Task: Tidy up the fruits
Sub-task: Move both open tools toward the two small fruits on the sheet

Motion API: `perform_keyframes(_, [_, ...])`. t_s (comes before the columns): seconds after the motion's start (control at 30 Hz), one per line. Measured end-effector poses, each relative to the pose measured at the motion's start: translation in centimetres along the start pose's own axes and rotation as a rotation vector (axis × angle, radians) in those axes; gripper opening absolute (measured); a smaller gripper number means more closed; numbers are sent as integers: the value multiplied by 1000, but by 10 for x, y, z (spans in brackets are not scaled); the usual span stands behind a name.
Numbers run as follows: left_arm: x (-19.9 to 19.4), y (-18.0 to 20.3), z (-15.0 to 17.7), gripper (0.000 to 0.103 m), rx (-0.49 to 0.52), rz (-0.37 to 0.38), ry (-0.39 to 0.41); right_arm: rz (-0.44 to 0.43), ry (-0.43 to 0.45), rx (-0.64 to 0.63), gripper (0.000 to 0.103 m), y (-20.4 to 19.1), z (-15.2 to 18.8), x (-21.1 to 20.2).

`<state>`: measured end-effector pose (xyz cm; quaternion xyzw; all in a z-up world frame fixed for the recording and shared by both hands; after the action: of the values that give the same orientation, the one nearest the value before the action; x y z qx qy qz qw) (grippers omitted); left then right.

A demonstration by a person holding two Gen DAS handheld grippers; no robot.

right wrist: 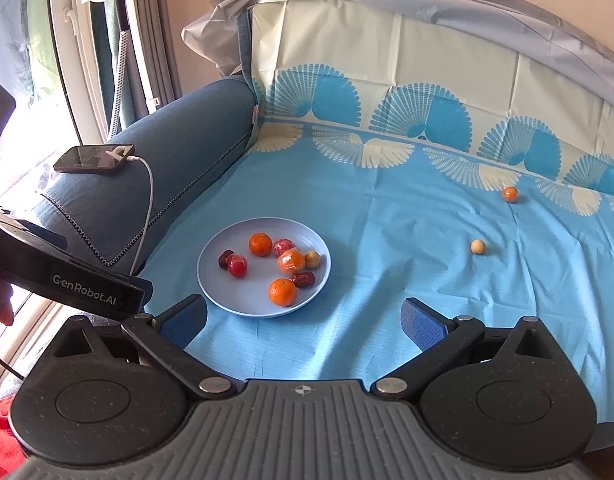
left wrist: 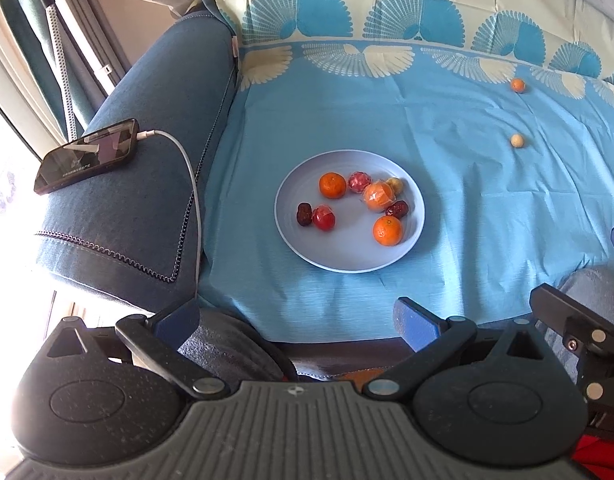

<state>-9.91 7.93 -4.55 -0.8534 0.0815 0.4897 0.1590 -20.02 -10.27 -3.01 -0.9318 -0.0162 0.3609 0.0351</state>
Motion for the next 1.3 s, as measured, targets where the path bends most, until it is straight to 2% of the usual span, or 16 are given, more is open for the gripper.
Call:
perform_keyframes(0.47, [24, 58, -29, 103, 102, 18, -51, 57, -33, 132, 102, 69, 7, 13])
perform_keyframes(0.67, [42, 102, -62, 103, 149, 73, -44, 154, -13, 182, 102, 128, 6, 21])
perform_keyframes(0.93, [90, 185, -120, 103, 203, 181, 26, 300, 38, 216, 102, 229, -4, 51])
perform_keyframes(1.13, [155, 260, -171, 103, 290, 264, 87, 343, 67, 204, 102, 314, -30, 124])
perform_keyframes(1.3, [221, 315, -203, 103, 337, 329, 61, 330, 57, 189, 102, 380, -62, 217])
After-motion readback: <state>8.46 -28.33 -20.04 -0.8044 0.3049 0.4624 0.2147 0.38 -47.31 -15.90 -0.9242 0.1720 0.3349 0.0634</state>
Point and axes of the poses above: each gripper's, at about its wrist camera, not at the fingertips, and x roughly the way its jaws point, y to its right, z to its underside, the point moved 1 cm from there along x, roughly the way its jaws point, and after that the axes turned 3 degrees about -y, right-handed, at the moved point
